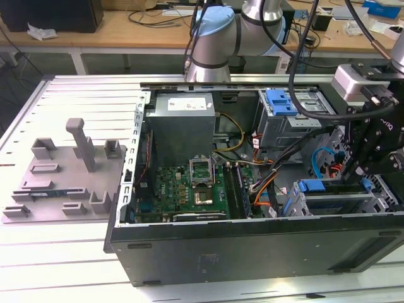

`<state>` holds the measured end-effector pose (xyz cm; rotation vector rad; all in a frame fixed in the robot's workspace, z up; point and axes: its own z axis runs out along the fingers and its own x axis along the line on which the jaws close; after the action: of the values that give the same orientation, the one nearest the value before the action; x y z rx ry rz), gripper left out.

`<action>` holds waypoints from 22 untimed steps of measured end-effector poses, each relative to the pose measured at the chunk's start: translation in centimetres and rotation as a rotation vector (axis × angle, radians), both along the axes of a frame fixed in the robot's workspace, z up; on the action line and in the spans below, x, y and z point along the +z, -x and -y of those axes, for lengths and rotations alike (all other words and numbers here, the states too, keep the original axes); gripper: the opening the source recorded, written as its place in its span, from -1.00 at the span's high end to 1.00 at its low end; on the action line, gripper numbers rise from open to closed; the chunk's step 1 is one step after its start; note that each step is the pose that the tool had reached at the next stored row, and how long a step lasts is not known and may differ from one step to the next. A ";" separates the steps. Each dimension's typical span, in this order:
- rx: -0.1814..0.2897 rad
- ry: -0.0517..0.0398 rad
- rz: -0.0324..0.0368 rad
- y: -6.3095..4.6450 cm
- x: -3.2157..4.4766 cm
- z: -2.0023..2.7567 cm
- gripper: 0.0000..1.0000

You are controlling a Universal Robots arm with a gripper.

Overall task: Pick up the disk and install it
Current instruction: 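Insert the first disk wire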

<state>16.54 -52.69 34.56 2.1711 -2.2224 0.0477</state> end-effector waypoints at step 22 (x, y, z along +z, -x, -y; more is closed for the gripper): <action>0.000 0.0004 0.0001 0.0 0.04 0.00 0.67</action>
<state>16.54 -52.69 34.60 2.1710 -2.2222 0.0484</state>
